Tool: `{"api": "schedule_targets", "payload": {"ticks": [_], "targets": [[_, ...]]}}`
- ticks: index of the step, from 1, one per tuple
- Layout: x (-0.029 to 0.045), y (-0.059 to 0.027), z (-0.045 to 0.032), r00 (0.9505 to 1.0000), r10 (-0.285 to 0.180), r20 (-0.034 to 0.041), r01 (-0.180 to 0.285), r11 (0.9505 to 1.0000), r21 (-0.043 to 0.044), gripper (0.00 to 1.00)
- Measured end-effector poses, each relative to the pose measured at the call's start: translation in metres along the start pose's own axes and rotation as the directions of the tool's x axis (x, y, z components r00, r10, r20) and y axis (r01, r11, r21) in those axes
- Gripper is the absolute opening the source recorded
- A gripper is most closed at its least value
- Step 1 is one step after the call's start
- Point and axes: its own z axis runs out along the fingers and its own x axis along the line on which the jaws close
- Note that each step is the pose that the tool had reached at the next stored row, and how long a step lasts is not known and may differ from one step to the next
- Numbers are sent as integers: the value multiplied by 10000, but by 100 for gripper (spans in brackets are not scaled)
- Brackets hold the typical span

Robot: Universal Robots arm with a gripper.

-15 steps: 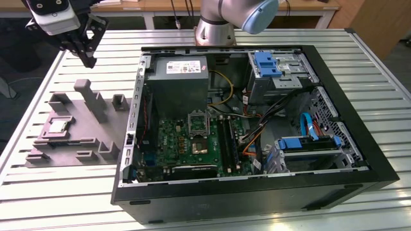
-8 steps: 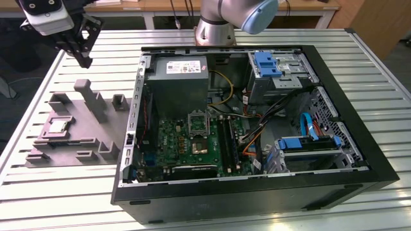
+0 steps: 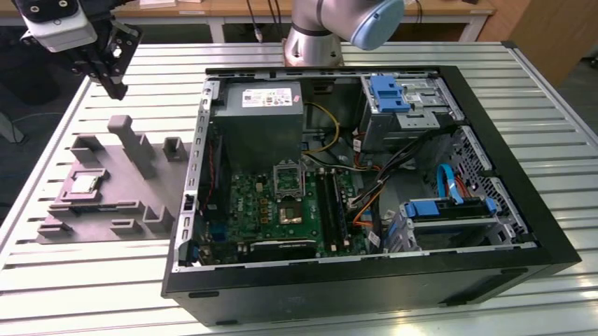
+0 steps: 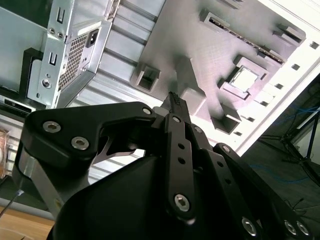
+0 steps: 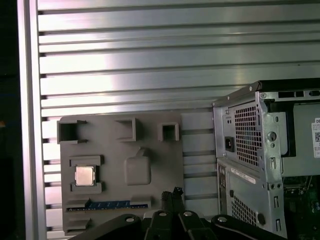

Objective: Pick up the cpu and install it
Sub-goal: 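Reach for the cpu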

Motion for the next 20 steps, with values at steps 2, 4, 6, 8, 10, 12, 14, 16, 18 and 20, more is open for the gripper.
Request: {"api": "schedule_targets", "payload": {"ticks": [2, 4, 6, 8, 10, 12, 14, 16, 18, 20], "targets": [[21, -2, 1, 10000, 0, 1, 0, 10000, 0, 11], [43, -3, 1, 10000, 0, 1, 0, 10000, 0, 11], [58, -4, 1, 10000, 0, 0, 0, 10000, 0, 11], [64, -5, 2, 10000, -1, 0, 1, 10000, 0, 11], [68, -5, 2, 10000, 0, 0, 0, 10000, 0, 11], [70, -5, 2, 10000, 0, 0, 0, 10000, 0, 11], [75, -6, 2, 10000, 1, 1, -1, 10000, -1, 11], [80, -6, 2, 10000, 0, 1, 0, 10000, 0, 11], [87, -7, 3, 10000, 0, 1, 0, 10000, -1, 11], [94, -7, 4, 10000, 0, 0, 0, 10000, 0, 11]]}}
